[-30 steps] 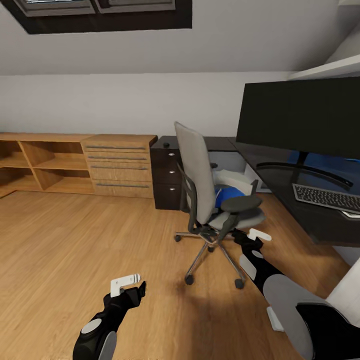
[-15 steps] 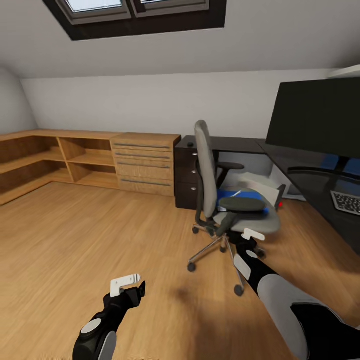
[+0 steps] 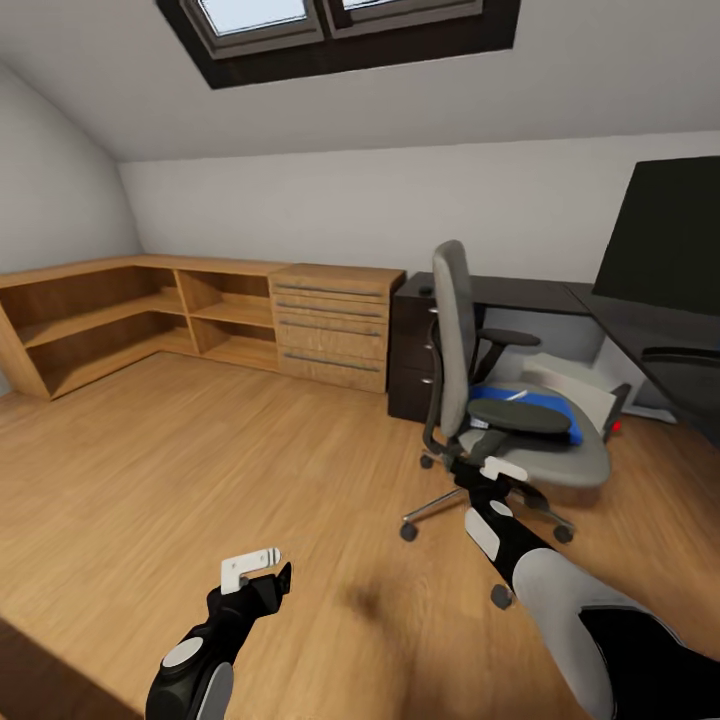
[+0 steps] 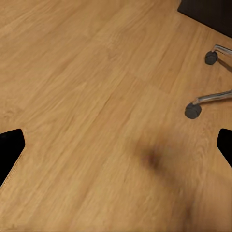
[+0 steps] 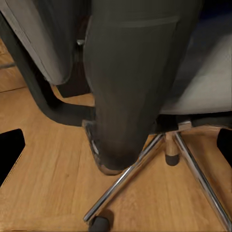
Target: In the bedroom, organize the workspace by keeping the computer under the desk, ensuring the monitor is on the desk, placing the keyboard on the desk next to the monitor, placing the mouse on the desk next to the keyboard, moving the folder from the swivel chair onto the desk next to the mouse, stacking the notebook on top of the folder with the pen on top of the notebook, and positioning the swivel chair next to the desk.
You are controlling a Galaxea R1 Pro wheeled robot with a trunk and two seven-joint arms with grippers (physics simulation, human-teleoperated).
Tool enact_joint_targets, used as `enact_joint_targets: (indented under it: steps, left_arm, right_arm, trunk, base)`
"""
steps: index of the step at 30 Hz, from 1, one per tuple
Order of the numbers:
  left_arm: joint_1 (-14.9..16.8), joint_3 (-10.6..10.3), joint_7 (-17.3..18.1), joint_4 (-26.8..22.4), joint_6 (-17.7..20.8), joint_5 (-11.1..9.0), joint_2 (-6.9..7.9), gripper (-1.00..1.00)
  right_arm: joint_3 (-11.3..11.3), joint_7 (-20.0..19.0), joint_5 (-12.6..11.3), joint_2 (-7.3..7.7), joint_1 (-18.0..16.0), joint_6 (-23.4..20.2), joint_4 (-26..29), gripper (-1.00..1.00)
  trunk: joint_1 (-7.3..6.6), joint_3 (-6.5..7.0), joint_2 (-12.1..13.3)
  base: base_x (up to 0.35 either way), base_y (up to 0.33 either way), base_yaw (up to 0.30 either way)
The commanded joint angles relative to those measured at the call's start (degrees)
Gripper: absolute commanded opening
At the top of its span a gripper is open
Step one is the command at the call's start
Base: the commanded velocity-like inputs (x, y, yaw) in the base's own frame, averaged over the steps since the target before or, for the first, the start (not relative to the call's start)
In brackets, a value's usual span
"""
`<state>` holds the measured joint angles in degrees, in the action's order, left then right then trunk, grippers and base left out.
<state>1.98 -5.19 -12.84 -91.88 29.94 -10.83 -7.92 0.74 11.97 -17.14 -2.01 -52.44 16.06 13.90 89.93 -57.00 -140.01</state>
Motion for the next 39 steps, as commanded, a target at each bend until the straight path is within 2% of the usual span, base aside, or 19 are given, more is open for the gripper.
enact_joint_targets:
  steps: [1,10,39]
  left_arm:
    - [0.04,-0.08,-0.52,-0.06,0.20,-0.60,0.01,1.00]
    - [0.04,-0.08,-0.52,-0.06,0.20,-0.60,0.01,1.00]
    - [0.04,-0.08,-0.52,0.47,0.20,-0.51,0.05,1.00]
  right_arm:
    - [0.05,0.07,-0.17,-0.01,-0.03,0.20,-0.02,1.00]
    - [0.13,0.07,-0.17,0.01,-0.03,0.20,-0.02,1.00]
    - [0.14,0.07,-0.17,-0.02,-0.03,0.20,-0.02,1.00]
  trunk:
    - [-0.01,-0.05,-0.02]
    - [-0.01,-0.05,-0.02]
    - [-0.01,-0.05,-0.02]
  base:
    - [0.000,0.000,0.275]
    - [0.000,0.000,0.183]
    - [0.062,0.013,0.006]
